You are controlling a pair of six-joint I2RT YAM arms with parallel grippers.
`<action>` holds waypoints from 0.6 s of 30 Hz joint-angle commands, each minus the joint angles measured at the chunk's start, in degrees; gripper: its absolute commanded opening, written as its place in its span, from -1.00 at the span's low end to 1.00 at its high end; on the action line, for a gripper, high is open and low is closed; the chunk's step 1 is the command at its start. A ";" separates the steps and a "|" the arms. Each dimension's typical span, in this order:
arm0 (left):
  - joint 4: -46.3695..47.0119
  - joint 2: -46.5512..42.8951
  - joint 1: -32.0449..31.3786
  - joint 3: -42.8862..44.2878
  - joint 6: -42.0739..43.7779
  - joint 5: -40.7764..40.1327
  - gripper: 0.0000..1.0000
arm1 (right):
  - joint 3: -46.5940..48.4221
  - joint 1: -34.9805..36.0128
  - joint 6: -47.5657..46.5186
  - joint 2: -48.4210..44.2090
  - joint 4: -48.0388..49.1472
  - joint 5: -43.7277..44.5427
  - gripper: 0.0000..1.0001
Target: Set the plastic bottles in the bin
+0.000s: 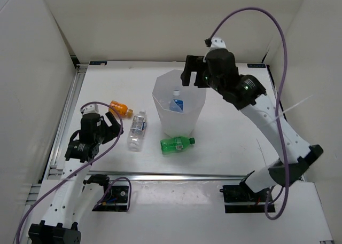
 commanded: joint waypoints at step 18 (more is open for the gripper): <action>5.11 34.15 -9.90 18.92 10.76 9.93 1.00 | -24.26 2.54 3.96 -34.78 3.31 5.32 1.00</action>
